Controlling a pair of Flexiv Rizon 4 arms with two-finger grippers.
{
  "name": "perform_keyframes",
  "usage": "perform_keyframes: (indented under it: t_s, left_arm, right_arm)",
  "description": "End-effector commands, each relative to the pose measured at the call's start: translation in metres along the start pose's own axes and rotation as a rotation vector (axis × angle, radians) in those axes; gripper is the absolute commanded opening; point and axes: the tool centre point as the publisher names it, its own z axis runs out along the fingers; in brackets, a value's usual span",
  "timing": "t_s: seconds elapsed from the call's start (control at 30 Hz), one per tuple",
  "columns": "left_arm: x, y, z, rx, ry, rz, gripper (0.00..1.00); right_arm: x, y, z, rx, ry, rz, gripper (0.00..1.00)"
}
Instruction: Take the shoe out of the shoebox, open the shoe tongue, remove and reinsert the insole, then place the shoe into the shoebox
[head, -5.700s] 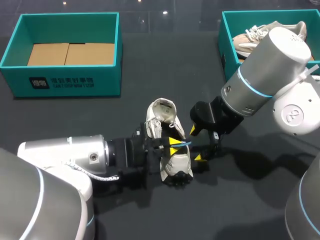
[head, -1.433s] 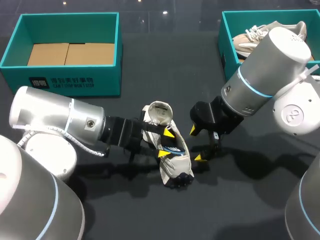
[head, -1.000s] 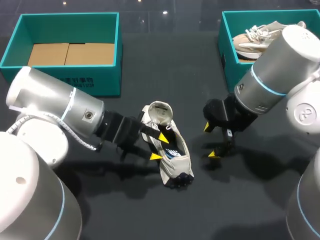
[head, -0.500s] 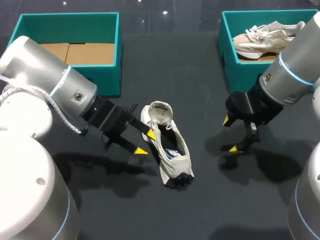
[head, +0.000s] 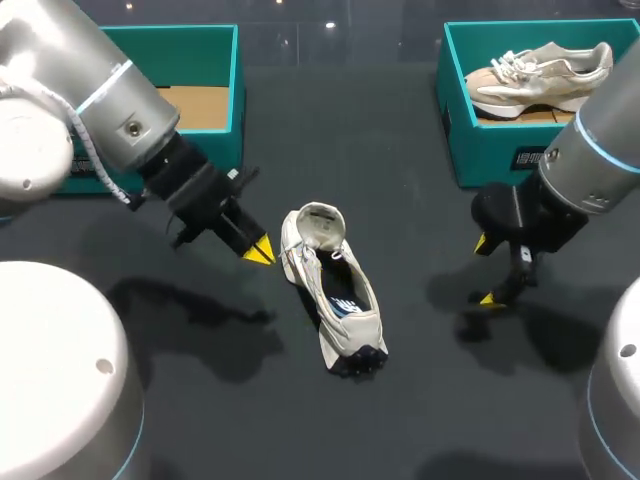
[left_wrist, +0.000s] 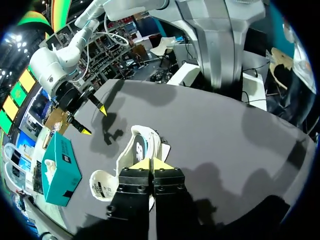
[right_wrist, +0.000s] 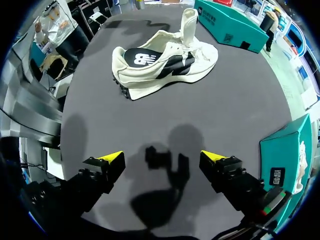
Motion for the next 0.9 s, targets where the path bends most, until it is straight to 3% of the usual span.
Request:
perform_keyframes:
  t_s: [0.03,0.33,0.6,0.83,0.9]
  left_arm:
    - [-0.010,0.001,-0.006,-0.011,0.212,0.034,0.00]
    - [-0.010,0.001,-0.006,-0.011,0.212,0.034,0.00]
    - [-0.043,0.001,0.037,-0.012,0.408,0.154,0.00]
    - [-0.043,0.001,0.037,-0.012,0.408,0.154,0.00]
    - [-0.046,0.002,0.053,-0.048,0.459,0.171,0.00]
  right_arm:
    - [0.014,-0.001,-0.014,0.004,-0.028,-0.001,1.00]
    - [0.014,-0.001,-0.014,0.004,-0.028,-0.001,1.00]
    - [0.014,-0.001,-0.014,0.004,-0.028,-0.001,1.00]
    - [0.014,-0.001,-0.014,0.004,-0.028,-0.001,1.00]
    - [0.014,-0.001,-0.014,0.004,-0.028,-0.001,1.00]
